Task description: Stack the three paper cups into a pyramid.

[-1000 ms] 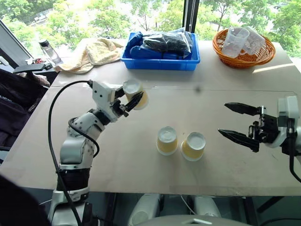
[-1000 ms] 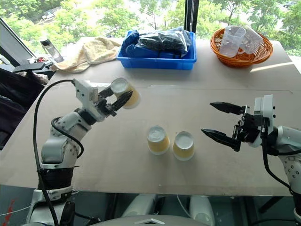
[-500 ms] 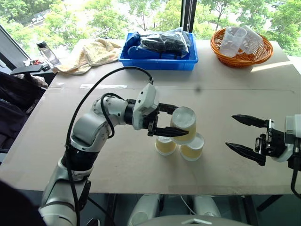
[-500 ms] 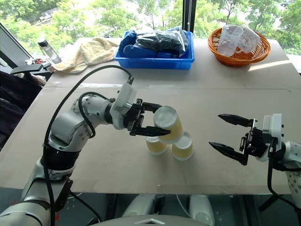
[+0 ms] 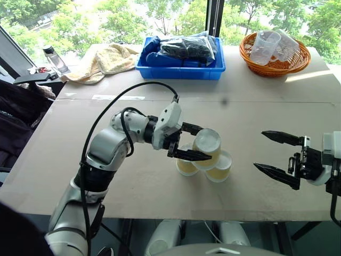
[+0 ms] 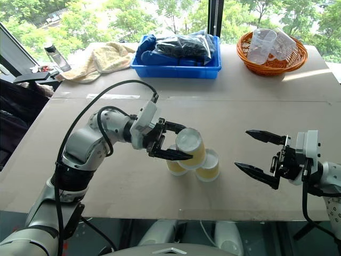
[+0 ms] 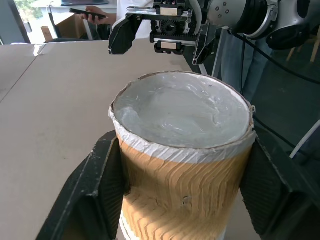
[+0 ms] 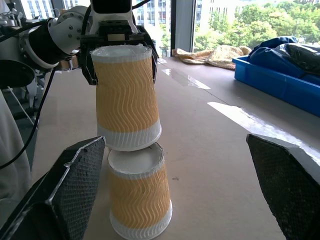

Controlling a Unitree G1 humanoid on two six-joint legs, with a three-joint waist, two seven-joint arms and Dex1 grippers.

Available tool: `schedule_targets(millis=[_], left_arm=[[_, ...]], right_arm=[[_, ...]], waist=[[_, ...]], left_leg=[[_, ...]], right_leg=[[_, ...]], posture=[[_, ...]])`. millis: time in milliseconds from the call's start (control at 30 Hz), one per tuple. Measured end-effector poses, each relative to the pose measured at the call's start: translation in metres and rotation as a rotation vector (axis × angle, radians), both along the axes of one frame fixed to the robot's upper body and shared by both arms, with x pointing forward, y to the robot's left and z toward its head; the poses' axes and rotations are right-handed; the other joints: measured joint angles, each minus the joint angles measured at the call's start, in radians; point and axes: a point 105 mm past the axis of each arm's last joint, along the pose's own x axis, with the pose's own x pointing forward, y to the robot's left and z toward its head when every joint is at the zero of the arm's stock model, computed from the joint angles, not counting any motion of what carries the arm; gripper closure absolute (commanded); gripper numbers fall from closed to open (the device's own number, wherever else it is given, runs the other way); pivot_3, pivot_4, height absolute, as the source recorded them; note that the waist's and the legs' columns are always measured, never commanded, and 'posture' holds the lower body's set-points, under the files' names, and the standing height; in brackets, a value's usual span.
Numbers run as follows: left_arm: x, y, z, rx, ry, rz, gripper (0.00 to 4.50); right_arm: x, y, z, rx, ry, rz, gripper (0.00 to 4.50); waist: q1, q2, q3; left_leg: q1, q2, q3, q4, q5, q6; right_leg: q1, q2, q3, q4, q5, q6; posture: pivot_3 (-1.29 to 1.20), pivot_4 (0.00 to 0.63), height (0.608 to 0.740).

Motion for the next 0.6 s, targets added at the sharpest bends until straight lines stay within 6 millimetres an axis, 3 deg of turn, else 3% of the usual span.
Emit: schedule_targets(millis=[33, 300, 600], left_arm=[[0.001, -0.001, 0.0, -0.009, 0.002, 0.005, 0.03], [0.008, -0.004, -0.001, -0.045, -0.003, 0.042, 0.03], [-0.004, -0.002, 0.028, -0.198, 0.05, -0.003, 0.03]], right_arm=[[0.0, 0.0, 0.0, 0.0, 0.0, 0.0, 0.0], [0.001, -0.001, -0.001, 0.001, 0.001, -0.003, 0.0], [0.003, -0.004, -0.001, 0.0, -0.004, -0.004, 0.0]], waist=[[0.0, 0.0, 0.0], [0.0, 0.0, 0.0], [0.0, 0.0, 0.0]], left_leg=[[0.0, 0.0, 0.0, 0.0, 0.0, 0.0], [0.0, 0.0, 0.0, 0.0, 0.0, 0.0], [0.0, 0.0, 0.0, 0.0, 0.0, 0.0]], right_leg=[[0.0, 0.0, 0.0, 0.0, 0.0, 0.0], [0.0, 0.0, 0.0, 0.0, 0.0, 0.0], [0.0, 0.0, 0.0, 0.0, 0.0, 0.0]], posture=[[0.0, 0.15, 0.74], [0.0, 0.15, 0.74], [0.0, 0.15, 0.74]])
